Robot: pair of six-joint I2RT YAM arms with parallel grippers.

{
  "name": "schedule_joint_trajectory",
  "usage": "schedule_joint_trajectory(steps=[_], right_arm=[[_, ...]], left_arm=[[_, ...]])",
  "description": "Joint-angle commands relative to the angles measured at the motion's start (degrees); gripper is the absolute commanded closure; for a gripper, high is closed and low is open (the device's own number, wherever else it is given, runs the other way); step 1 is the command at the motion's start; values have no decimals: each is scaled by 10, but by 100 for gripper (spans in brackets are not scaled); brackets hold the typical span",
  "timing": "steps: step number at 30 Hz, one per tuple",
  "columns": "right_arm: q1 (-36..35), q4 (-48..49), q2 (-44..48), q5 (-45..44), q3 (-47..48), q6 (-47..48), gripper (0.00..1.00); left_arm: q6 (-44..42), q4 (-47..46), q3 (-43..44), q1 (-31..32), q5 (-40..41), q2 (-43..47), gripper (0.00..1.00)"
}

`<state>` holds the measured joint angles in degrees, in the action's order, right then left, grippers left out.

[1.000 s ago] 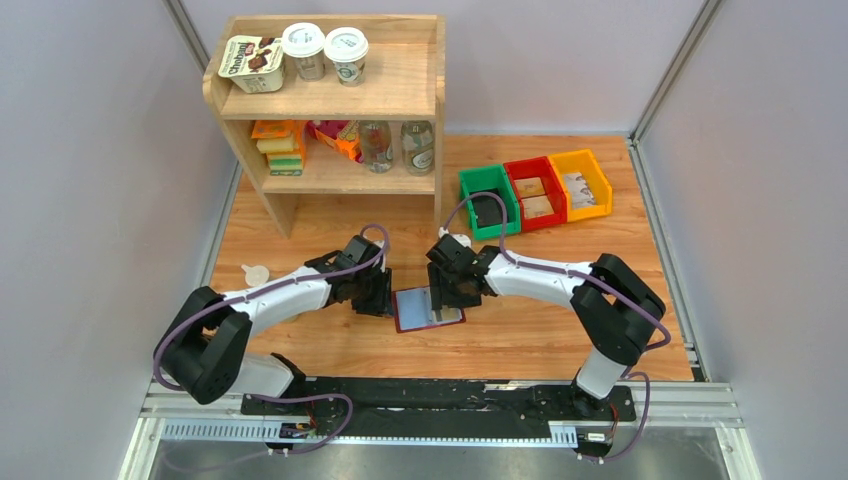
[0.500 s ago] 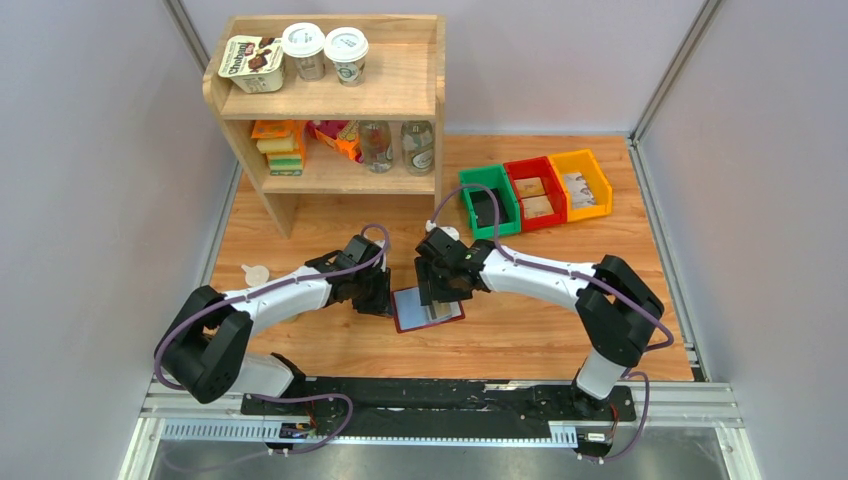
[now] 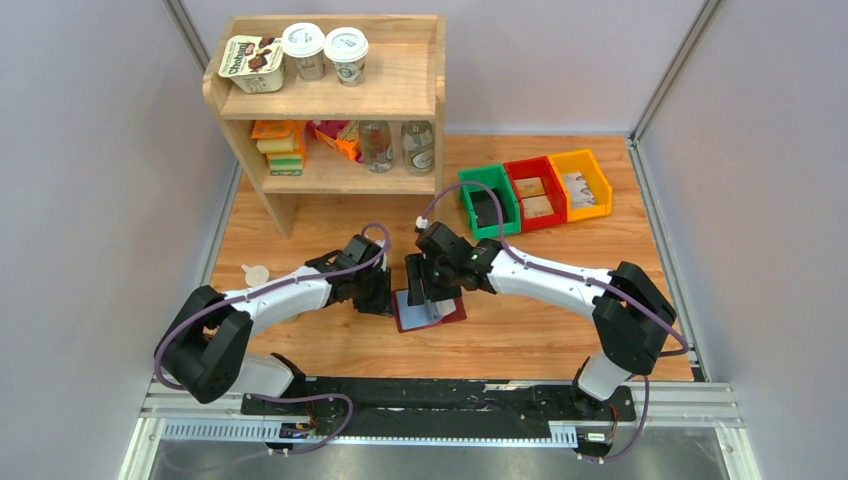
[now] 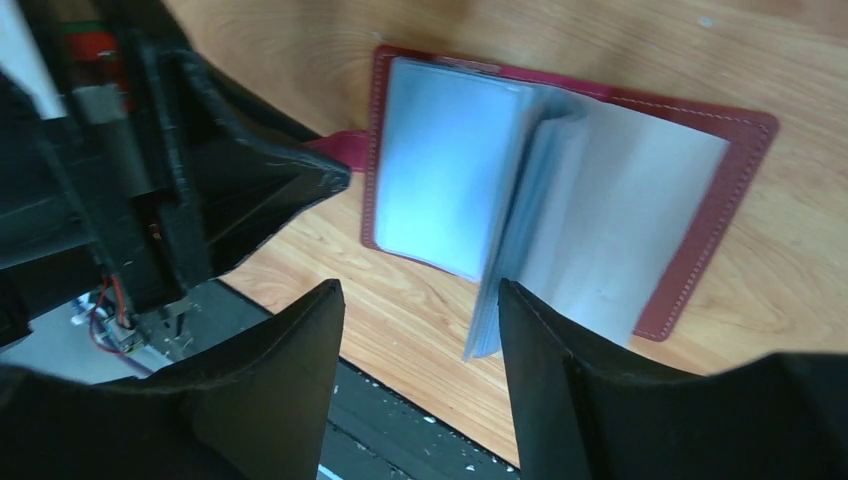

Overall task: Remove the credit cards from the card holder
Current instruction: Remove the credit card from the card holder.

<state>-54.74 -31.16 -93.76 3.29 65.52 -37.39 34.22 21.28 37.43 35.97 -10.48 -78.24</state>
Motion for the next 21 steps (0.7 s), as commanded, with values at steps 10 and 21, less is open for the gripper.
schedule_joint_trajectory(steps=[10,21], right_arm=[[13,-29,22,-96,-20,10,36],[16,-12,57,-138,-33,6,29]], left_arm=[[1,-15,-5,2,-7,9,72],[4,-12,-7,2,-3,19,72]])
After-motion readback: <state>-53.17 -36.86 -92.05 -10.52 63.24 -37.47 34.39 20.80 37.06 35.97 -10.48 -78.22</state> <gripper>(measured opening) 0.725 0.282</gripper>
